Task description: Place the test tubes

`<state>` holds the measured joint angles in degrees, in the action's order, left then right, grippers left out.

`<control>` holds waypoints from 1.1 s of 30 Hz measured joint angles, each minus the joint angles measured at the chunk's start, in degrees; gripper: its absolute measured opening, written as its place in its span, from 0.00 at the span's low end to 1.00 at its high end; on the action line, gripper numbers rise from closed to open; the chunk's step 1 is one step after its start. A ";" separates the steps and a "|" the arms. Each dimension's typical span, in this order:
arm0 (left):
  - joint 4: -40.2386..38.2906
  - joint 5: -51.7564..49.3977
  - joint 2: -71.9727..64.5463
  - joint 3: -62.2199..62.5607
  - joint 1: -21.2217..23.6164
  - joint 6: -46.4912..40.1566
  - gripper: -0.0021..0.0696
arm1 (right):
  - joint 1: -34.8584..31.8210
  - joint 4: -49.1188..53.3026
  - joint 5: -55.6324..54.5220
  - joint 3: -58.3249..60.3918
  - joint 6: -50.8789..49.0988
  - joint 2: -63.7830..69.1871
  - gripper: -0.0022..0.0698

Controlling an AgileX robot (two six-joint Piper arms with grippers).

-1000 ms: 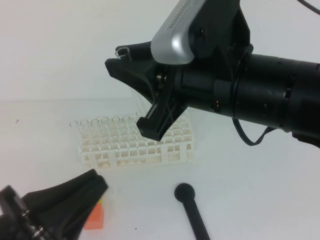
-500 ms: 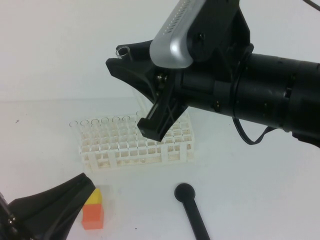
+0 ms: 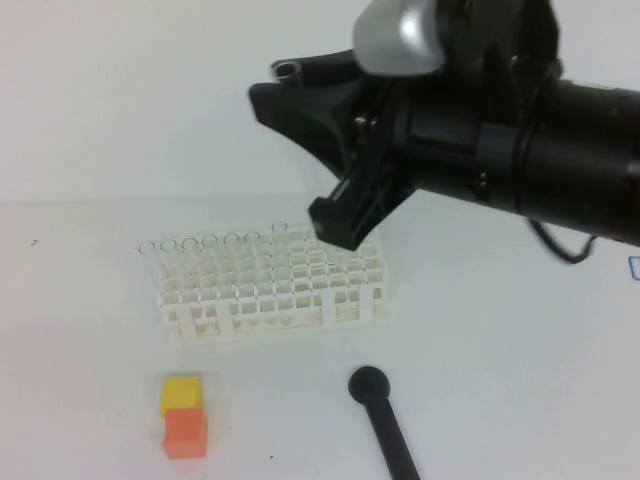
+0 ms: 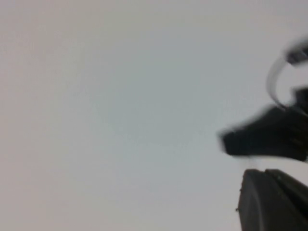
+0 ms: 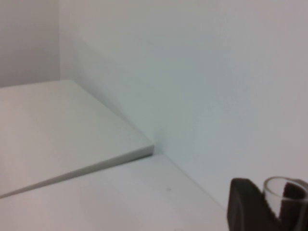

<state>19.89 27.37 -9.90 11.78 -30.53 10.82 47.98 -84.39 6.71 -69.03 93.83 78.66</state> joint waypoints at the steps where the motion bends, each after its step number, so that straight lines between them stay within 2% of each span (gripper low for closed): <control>1: 0.00 0.00 1.10 0.00 2.21 0.00 0.03 | -0.03 8.16 -0.87 0.00 -8.81 -0.40 0.21; 4: 0.00 0.00 4.00 0.00 10.12 0.00 0.03 | -0.27 35.33 -3.22 0.00 -39.84 -1.05 0.21; 6: 0.00 0.00 5.19 0.00 15.58 0.00 0.03 | -0.27 47.02 -5.21 0.00 -53.07 -0.80 0.21; 10: 0.00 0.00 6.20 0.00 24.67 0.00 0.03 | 1.69 64.60 -8.85 0.00 -64.18 1.64 0.21; 15: 0.00 0.00 6.32 0.00 32.62 0.00 0.03 | 2.34 63.72 -14.18 0.00 -66.39 7.66 0.21; 18: 0.00 -0.65 7.64 0.00 34.94 1.12 0.03 | 2.34 63.27 -21.02 0.00 -66.53 11.24 0.21; 21: -0.57 -4.60 9.72 -0.12 35.89 4.23 0.03 | 2.15 65.54 -30.46 0.79 -66.65 13.72 0.21; 25: -0.66 -19.18 11.53 -1.25 35.89 15.17 0.03 | 2.01 65.18 -41.09 1.17 -66.88 17.11 0.21; 27: -0.66 -24.79 11.53 -2.53 35.89 17.61 0.03 | 2.01 63.52 -45.42 1.17 -67.02 19.43 0.21; 29: -0.66 -26.35 11.42 -4.65 35.89 18.38 0.03 | 2.01 61.81 -48.63 1.17 -67.06 21.96 0.21; 33: -0.66 -23.35 11.42 -10.38 35.89 18.26 0.03 | 1.89 58.16 -54.25 1.17 -67.15 27.11 0.21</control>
<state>19.23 4.02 1.52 1.40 5.37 29.09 49.87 -26.23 -47.53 -67.86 26.68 105.77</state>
